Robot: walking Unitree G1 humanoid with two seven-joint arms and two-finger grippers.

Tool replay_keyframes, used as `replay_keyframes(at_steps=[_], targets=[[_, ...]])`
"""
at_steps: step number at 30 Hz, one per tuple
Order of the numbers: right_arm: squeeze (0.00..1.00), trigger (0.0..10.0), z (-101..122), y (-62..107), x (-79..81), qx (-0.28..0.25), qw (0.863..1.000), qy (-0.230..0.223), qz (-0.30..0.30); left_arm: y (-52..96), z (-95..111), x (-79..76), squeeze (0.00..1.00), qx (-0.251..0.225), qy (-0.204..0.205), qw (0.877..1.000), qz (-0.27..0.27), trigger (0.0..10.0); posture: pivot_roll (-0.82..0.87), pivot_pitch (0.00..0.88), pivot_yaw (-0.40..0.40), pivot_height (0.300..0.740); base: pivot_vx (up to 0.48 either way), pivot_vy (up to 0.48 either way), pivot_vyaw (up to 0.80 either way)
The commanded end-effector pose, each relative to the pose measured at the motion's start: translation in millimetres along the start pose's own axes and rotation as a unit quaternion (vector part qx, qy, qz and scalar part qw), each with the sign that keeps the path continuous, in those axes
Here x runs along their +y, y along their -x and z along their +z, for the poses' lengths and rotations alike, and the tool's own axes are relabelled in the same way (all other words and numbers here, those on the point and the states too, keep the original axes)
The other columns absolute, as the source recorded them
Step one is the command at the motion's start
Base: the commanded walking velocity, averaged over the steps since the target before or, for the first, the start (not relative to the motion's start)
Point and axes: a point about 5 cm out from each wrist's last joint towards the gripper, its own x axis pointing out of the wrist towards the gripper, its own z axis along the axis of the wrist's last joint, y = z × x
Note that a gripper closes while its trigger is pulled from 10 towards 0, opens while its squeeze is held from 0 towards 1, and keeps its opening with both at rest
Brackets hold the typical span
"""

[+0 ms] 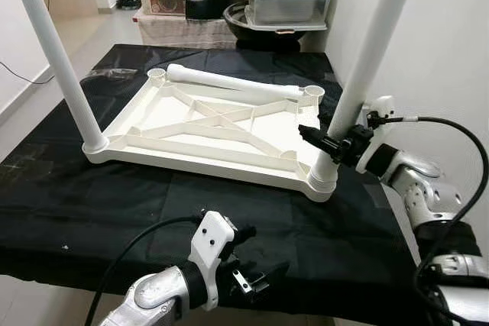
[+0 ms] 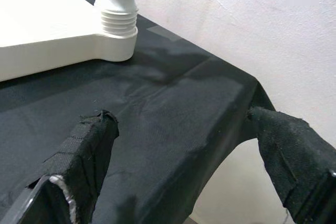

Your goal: Building children table

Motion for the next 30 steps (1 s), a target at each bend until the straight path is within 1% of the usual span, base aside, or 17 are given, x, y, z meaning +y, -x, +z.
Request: replay_keyframes(at_steps=[1,2,3,4,5,18,19,20,21,22,23,24,25,26,27,29,30], targets=[[0.0,10.0,2,-6.0,2.3,0.002,1.0,0.006,0.02,2.1,-2,-0.7,0.0,0.009,0.006,1.0,-0.001,10.0,0.24,0.099,-0.047,0.74,0.0,0.0,0.0],[0.0,7.9,2,-6.5,1.2,0.003,1.0,0.007,0.019,2.2,-2,-0.9,0.0,0.009,0.006,1.0,-0.001,10.0,0.24,0.096,-0.049,0.74,0.0,0.0,0.0],[0.0,2.9,2,-6.8,0.1,0.002,1.0,0.009,0.019,2.3,-2,-1.2,0.0,0.009,0.006,1.0,-0.001,10.0,0.24,0.096,-0.049,0.74,0.0,0.0,0.0],[0.0,2.9,2,-6.8,0.1,0.002,1.0,0.009,0.019,2.3,-2,-1.2,0.0,0.009,0.006,1.0,-0.001,10.0,0.24,0.096,-0.049,0.74,0.0,0.0,0.0],[0.0,0.0,3,-7.1,-0.5,0.001,1.0,0.009,0.019,2.3,-2,-1.5,0.0,0.009,0.006,1.0,-0.001,10.0,0.24,0.096,-0.049,0.74,0.0,0.0,0.0],[0.0,0.0,-6,-7.4,0.7,-0.016,1.0,0.007,-0.004,2.1,-3,-2.2,0.0,0.011,0.005,1.0,-0.003,10.0,0.24,0.072,-0.05,0.74,0.0,0.0,0.0],[0.0,0.0,-16,-6.1,-0.5,-0.032,0.992,0.019,-0.116,0.7,-4,-1.6,0.0,0.011,0.004,1.0,-0.003,10.0,0.23,0.06,-0.05,0.74,0.0,0.0,0.0],[0.0,0.0,-16,-6.1,-0.5,-0.032,0.992,0.019,-0.116,0.7,-4,-1.6,0.0,0.011,0.004,1.0,-0.003,10.0,0.23,0.06,-0.05,0.74,0.0,0.0,0.0],[0.0,0.0,-19,-3.8,-0.1,-0.039,0.985,0.023,-0.166,0.2,-4,-1.2,0.0,0.01,0.003,1.0,-0.003,10.0,0.23,0.06,-0.05,0.74,0.0,0.0,0.0],[0.0,0.0,-19,-3.8,-0.1,-0.039,0.985,0.023,-0.166,0.2,-4,-1.2,0.0,0.01,0.003,1.0,-0.003,10.0,0.23,0.06,-0.05,0.74,0.0,0.0,0.0],[0.0,0.0,-24,-0.6,2.4,-0.037,0.974,0.032,-0.223,-0.7,-5,-0.4,0.0,0.011,0.003,1.0,-0.004,10.0,0.22,0.051,-0.044,0.74,0.0,0.0,0.0],[0.0,0.0,-28,3.2,4.3,-0.024,0.952,0.031,-0.305,-2.0,-6,0.8,0.0,0.012,0.002,1.0,-0.006,10.0,0.22,0.048,-0.038,0.74,0.0,0.0,0.0],[0.0,0.0,-31,6.4,5.2,-0.013,0.933,0.031,-0.357,-3.0,-7,2.1,0.0,0.012,0.002,1.0,-0.007,10.0,0.22,0.046,-0.037,0.74,0.0,0.0,0.0],[0.0,0.0,-31,6.4,5.2,-0.013,0.933,0.031,-0.357,-3.0,-7,2.1,0.0,0.012,0.002,1.0,-0.007,10.0,0.22,0.046,-0.037,0.74,0.0,0.0,0.0],[0.0,0.0,-29,11.2,10.7,-0.008,0.897,0.039,-0.44,-4.0,-7,4.0,0.0,0.013,0.001,1.0,-0.009,10.0,0.2,0.045,-0.027,0.74,0.0,0.0,0.0],[0.0,0.0,-29,11.2,10.7,-0.008,0.897,0.039,-0.44,-4.0,-7,4.0,0.0,0.013,0.001,1.0,-0.009,10.0,0.2,0.045,-0.027,0.74,0.0,0.0,0.0],[0.0,0.0,-27,15.8,14.5,-0.007,0.869,0.044,-0.492,-4.5,-7,5.2,0.0,0.013,0.0,1.0,-0.01,10.0,0.2,0.045,-0.027,0.74,0.0,0.0,0.0]])
